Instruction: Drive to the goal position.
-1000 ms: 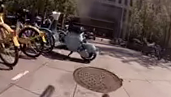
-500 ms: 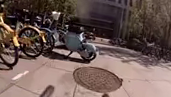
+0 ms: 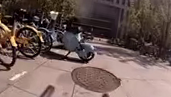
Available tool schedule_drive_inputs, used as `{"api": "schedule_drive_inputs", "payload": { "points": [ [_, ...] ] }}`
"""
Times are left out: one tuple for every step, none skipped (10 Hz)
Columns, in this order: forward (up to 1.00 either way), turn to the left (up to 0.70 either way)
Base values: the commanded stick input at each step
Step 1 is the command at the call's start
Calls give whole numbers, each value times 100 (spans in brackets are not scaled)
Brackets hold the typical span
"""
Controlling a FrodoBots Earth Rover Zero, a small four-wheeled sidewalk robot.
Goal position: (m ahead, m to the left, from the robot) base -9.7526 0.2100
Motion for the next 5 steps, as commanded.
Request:
{"api": "schedule_drive_inputs", "payload": {
  "points": [
    [0,-70],
    [0,-70],
    [0,-70],
    [0,-70],
    [0,-70]
  ]
}}
